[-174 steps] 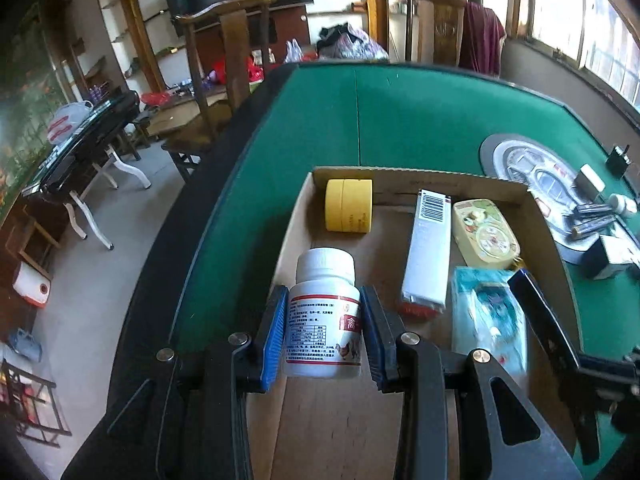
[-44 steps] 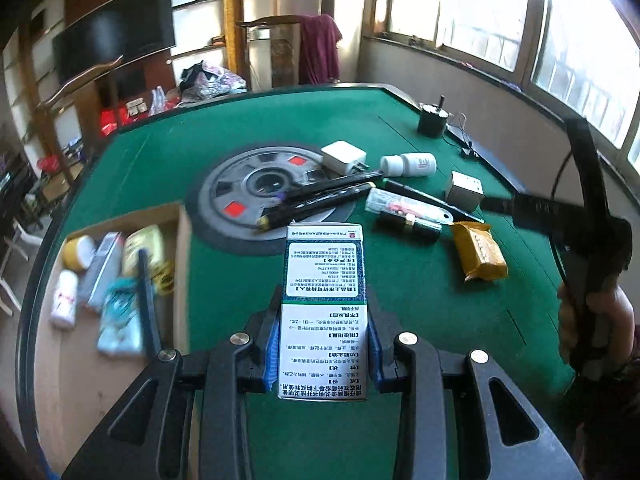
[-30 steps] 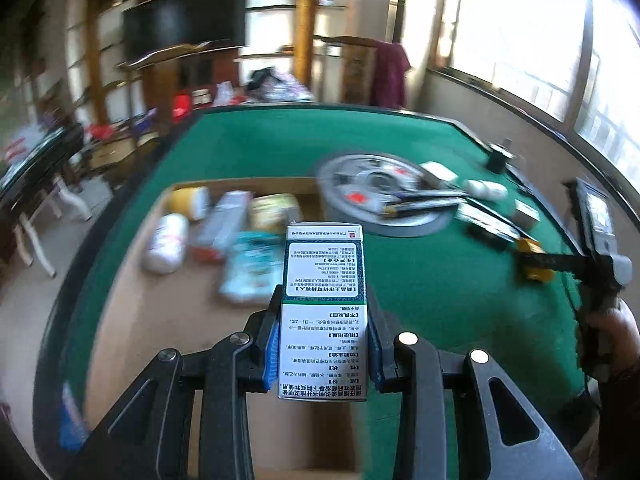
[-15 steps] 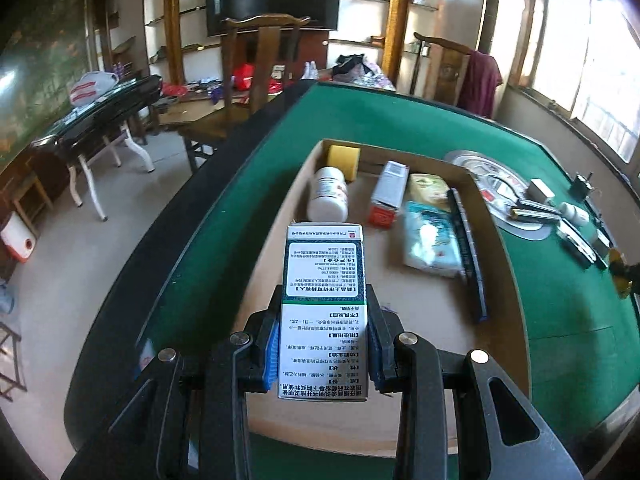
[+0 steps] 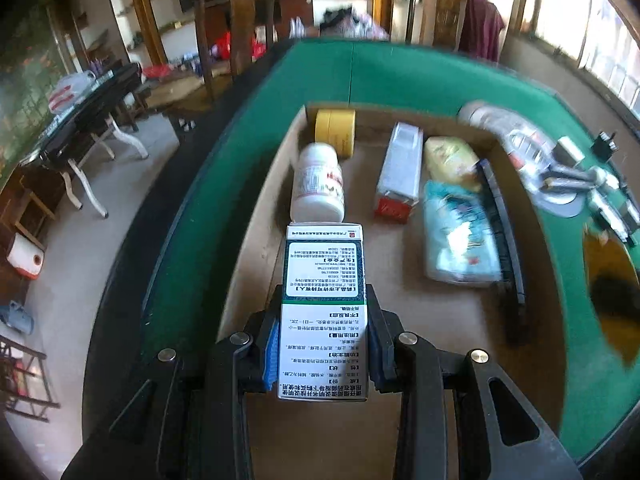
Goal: Organize objects
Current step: 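Carry the medicine box and yellow packet into the tray and open both grippers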
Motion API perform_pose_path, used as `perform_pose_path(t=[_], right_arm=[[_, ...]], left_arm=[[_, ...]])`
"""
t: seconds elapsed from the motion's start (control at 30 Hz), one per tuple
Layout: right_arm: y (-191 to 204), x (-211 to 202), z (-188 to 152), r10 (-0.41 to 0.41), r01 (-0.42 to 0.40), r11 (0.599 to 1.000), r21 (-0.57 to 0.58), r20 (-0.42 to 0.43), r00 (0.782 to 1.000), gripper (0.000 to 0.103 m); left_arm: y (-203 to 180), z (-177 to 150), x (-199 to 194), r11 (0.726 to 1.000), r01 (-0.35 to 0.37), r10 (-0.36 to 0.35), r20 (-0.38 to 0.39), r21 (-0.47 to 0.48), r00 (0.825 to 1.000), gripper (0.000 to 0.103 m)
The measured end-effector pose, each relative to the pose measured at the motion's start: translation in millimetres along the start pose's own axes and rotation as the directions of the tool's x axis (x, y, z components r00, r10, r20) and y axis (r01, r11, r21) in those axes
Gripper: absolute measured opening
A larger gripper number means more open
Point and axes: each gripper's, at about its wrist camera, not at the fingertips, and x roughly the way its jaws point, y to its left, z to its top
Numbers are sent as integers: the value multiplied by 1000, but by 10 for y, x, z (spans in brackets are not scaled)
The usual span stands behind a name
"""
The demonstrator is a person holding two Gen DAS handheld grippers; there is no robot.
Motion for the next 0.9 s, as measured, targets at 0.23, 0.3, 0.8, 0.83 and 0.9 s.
perform_pose_path(t=[0.23,0.3,0.8,0.83,0.9], right_arm=[[321,433,-22,-35,30,998,-61,-77,996,43],[349,496,-7,-63,57,996,-74,-74,995,43],[638,900,16,-175,151,971,-186,-119,977,43],[667,926,52,-184,160,968,-195,-113,976,43],[706,985,126,-194,168,965,-202,-117,974,43]], left_arm=[[-5,151,202,999,-35,35,-27,2,999,30],[9,153,203,999,-33,33,-23,-2,999,30],[499,-80,-701,984,64,-31,199,-164,979,57],[546,-92,-749,982,66,-28,213,-177,977,57],[640,-89,-805,977,71,-24,227,-201,974,57]])
